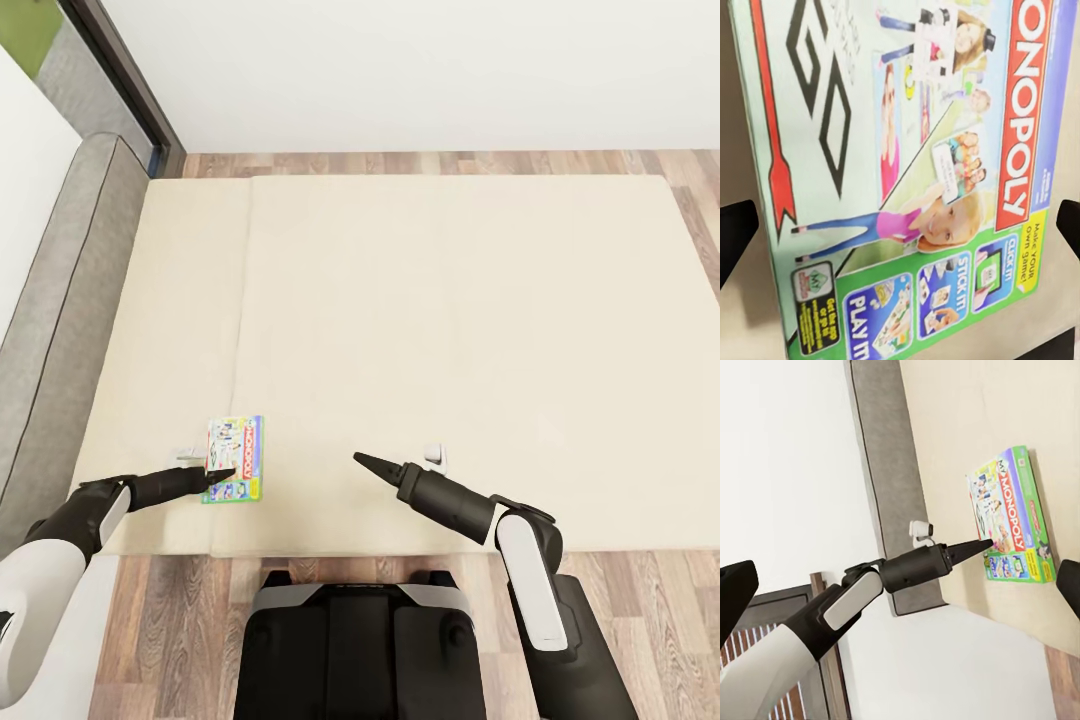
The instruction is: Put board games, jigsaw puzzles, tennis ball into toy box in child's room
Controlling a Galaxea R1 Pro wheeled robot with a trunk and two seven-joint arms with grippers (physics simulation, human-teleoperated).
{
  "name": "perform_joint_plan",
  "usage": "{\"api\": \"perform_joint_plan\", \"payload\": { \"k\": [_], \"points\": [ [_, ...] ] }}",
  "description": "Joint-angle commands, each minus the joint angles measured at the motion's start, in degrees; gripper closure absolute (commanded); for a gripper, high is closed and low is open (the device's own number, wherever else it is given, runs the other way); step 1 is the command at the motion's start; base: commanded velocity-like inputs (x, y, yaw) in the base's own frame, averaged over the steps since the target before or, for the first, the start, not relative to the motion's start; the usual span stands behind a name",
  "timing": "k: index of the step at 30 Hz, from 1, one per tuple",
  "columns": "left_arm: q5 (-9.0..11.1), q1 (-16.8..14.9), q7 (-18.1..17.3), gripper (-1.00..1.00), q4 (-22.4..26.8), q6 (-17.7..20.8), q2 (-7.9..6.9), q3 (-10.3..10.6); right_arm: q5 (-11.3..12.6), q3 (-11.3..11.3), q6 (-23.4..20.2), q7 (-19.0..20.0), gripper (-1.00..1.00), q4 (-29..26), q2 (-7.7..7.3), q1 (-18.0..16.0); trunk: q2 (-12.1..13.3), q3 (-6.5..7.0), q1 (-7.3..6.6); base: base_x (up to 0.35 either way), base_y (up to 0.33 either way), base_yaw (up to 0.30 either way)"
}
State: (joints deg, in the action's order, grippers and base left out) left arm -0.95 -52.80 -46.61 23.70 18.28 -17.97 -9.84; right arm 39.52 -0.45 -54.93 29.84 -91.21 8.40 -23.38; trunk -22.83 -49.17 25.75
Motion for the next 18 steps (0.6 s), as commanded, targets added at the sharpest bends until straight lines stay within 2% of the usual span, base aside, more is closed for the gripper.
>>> {"api": "perform_joint_plan", "payload": {
  "k": [1, 8, 18],
  "points": [
    [-0.1, 0.0, -0.3, -1.00, 0.0, 0.5, 0.03, -0.4, -0.1, -0.1, -0.3, 0.2, -1.00, 0.0, 0.03, 0.0, -0.1, -0.06, 0.03, 0.000, -0.005, 0.000],
    [-0.1, 0.0, -0.3, -1.00, 0.0, 0.5, 0.04, -0.4, -0.1, -0.1, -0.3, 0.2, -1.00, 0.0, 0.10, 0.0, -0.1, -0.06, 0.03, 0.000, -0.152, 0.000],
    [-0.1, 0.0, -0.3, -1.00, 0.0, 0.5, 0.04, -0.4, -0.1, -0.1, -0.3, 0.2, -1.00, 0.0, 0.12, 0.0, -0.1, -0.06, 0.03, 0.000, -0.086, 0.000]
  ]
}}
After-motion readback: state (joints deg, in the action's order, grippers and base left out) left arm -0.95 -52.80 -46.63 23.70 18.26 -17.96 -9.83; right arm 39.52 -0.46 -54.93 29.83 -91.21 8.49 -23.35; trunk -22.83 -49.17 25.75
